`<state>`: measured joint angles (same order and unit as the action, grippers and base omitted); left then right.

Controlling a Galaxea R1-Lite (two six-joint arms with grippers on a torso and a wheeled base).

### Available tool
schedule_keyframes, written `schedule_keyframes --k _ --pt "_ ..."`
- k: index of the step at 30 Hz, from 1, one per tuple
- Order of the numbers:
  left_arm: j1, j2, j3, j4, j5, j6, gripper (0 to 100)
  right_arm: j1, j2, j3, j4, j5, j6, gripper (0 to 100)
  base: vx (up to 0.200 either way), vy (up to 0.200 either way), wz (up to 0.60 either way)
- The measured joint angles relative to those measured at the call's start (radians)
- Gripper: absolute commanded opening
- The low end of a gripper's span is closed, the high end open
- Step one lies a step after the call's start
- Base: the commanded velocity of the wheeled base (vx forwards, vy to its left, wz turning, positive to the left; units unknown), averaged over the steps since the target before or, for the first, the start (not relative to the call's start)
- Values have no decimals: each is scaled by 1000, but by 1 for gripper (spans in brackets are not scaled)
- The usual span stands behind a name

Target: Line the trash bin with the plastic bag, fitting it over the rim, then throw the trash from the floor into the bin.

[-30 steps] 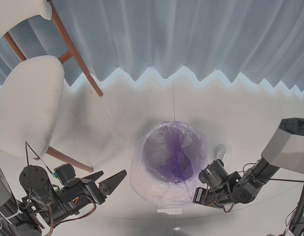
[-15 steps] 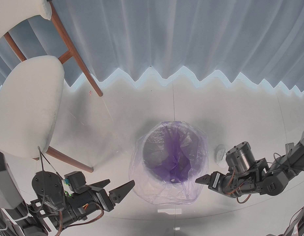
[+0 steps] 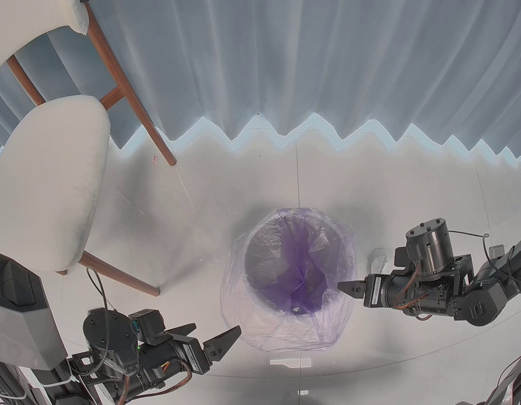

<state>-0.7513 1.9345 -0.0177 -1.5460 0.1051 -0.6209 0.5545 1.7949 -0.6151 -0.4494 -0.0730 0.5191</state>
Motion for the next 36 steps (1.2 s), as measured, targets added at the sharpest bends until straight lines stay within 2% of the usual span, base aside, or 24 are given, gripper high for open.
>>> schedule_keyframes --k 5,10,17,21,25,26,36 --pt "-19 12 0 0 16 -7 100 3 59 -8 -97 -3 -113 100 0 0 0" --pt "-33 19 0 0 55 -30 100 16 108 -33 -114 -13 -183 100 0 0 0" --pt "-38 21 0 0 66 -47 100 79 136 -33 -116 -69 -240 100 0 0 0" --pt "-39 21 0 -1 67 -47 100 113 146 -21 -117 -136 -290 100 0 0 0" --pt "-41 20 0 -1 73 -48 100 125 172 -20 -151 -173 -317 100 0 0 0" --pt "-42 20 0 -1 76 -48 100 126 178 -22 -165 -175 -319 0 0 0 0" --pt "-57 17 0 0 96 -47 100 120 250 -18 -315 -214 -317 0 0 0 0"
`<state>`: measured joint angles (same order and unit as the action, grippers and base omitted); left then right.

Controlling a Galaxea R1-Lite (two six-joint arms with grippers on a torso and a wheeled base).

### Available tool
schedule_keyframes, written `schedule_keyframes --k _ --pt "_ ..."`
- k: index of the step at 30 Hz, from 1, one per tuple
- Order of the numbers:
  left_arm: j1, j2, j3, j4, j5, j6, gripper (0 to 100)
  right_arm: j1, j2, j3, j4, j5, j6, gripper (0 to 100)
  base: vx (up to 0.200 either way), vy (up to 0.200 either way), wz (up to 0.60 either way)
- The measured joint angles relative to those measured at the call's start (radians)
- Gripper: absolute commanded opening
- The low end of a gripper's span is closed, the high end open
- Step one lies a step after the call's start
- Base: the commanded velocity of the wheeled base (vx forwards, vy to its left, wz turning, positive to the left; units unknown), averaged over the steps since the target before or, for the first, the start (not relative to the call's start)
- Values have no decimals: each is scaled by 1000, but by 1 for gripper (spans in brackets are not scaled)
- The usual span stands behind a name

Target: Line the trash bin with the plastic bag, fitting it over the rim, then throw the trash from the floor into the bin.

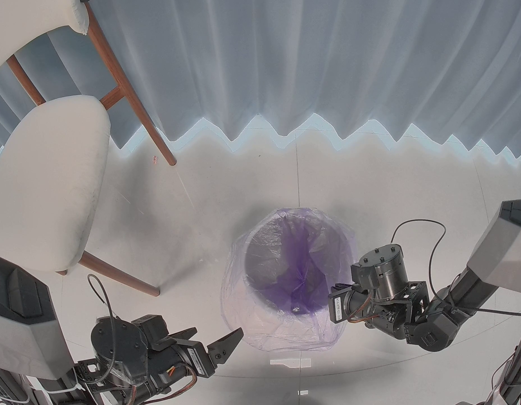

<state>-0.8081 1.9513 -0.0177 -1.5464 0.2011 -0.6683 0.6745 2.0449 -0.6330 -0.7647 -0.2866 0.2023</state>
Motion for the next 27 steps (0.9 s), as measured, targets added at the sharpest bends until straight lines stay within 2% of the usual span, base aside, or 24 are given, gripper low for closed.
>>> schedule_keyframes --k 5,11,17,23,27 --pt "-7 3 0 0 0 0 100 -35 -5 14 -2 -22 2 0 0 0 0" --pt "-17 5 0 0 0 0 100 -154 -57 49 -3 -24 0 0 0 0 0" --pt "-23 12 0 0 0 0 100 -259 -123 145 -5 4 4 0 0 0 0" --pt "-40 26 0 0 0 0 100 -295 -122 231 -53 31 39 0 0 0 0" --pt "-49 34 0 0 1 1 100 -299 -57 255 -193 37 56 0 0 0 0"
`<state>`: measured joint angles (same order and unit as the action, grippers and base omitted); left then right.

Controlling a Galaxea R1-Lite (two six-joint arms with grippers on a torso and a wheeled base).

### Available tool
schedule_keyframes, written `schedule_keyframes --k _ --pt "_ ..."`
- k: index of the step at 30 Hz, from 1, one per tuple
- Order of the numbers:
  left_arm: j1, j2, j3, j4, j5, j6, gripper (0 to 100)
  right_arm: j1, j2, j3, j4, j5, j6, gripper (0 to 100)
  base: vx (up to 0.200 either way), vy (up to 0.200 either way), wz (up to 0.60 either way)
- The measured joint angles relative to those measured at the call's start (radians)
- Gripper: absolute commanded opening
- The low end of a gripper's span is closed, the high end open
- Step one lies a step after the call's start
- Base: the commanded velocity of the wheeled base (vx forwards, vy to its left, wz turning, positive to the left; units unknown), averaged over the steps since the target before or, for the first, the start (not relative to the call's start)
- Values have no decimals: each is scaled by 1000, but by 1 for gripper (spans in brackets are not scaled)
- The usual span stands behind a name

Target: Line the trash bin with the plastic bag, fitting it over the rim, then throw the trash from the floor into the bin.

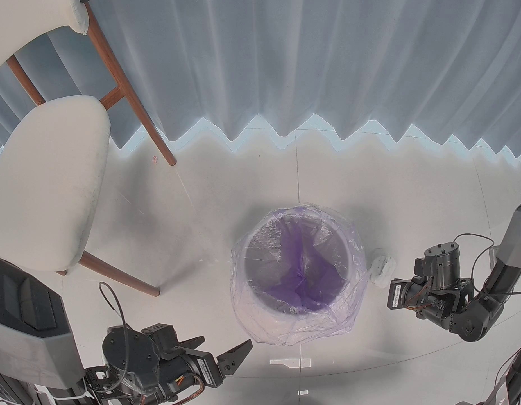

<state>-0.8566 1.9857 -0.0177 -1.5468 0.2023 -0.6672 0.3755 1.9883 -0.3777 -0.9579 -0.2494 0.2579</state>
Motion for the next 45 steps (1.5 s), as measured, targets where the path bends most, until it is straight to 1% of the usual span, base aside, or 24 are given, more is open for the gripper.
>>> schedule_keyframes --k 4,5,11,15,18,20,24,28,29,36,45 --pt "-6 4 0 0 12 0 100 -1 60 15 -171 4 -4 0 0 0 0" --pt "-6 5 0 0 15 0 100 -1 67 21 -189 4 -6 100 0 0 0" --pt "-17 6 0 -1 40 -1 100 19 37 80 -215 8 3 100 0 0 0" --pt "-27 6 0 0 48 -2 100 80 -3 103 -215 11 81 100 0 0 0" --pt "-31 6 0 -1 53 -2 100 129 -13 104 -216 12 119 100 0 0 0" --pt "-33 6 0 0 58 -3 100 146 -5 103 -218 13 139 100 0 0 0" --pt "-34 5 0 -1 68 -11 100 162 27 72 -220 12 172 100 0 0 0" --pt "-35 4 0 0 71 -16 100 162 66 16 -221 12 180 100 0 0 0" --pt "-35 4 0 0 71 -17 100 160 78 1 -221 12 181 0 0 0 0" --pt "-35 4 0 0 72 -23 100 146 133 -31 -223 12 184 0 0 0 0" --pt "-35 8 0 0 72 -24 100 89 124 6 -231 23 186 0 0 0 0"
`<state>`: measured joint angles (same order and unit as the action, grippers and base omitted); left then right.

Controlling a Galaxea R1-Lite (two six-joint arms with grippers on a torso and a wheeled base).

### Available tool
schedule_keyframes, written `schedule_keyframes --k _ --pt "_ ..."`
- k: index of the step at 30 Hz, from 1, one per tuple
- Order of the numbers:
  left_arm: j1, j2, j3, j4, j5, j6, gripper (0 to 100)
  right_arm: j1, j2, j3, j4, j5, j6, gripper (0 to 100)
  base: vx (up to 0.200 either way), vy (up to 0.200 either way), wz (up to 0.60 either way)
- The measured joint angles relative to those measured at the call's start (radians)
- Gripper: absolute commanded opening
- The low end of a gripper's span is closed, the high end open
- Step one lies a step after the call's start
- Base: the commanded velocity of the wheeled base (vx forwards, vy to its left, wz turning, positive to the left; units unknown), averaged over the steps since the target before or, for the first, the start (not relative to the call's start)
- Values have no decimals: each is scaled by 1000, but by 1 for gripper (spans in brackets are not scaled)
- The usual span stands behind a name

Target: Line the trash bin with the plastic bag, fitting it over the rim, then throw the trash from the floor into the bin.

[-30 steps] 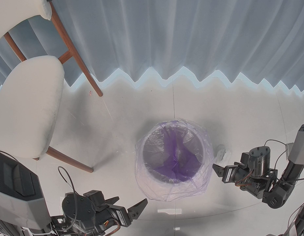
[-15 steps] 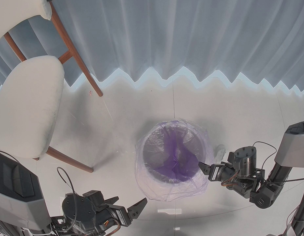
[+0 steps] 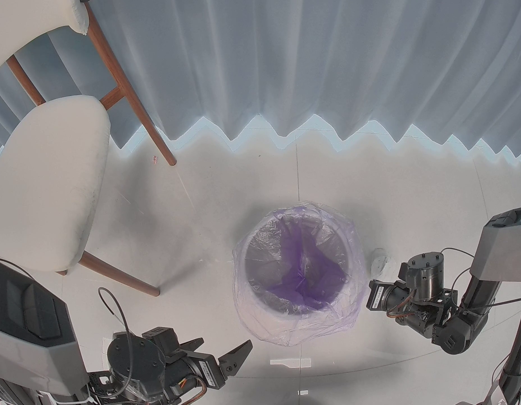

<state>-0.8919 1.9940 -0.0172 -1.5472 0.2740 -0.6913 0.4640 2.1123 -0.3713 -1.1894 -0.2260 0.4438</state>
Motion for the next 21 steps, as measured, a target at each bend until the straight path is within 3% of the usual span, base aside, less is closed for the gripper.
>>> schedule_keyframes --k 8,16,17,21 --pt "-2 3 0 0 0 0 100 -26 77 42 -51 6 25 0 0 0 0" --pt "-7 2 0 0 10 -5 100 -28 303 63 -344 5 -27 0 0 0 0" --pt "-8 2 0 0 13 -8 100 -28 328 64 -356 5 -35 100 0 0 0" --pt "-11 0 0 0 20 -19 100 -29 401 67 -362 4 -53 100 0 0 0"
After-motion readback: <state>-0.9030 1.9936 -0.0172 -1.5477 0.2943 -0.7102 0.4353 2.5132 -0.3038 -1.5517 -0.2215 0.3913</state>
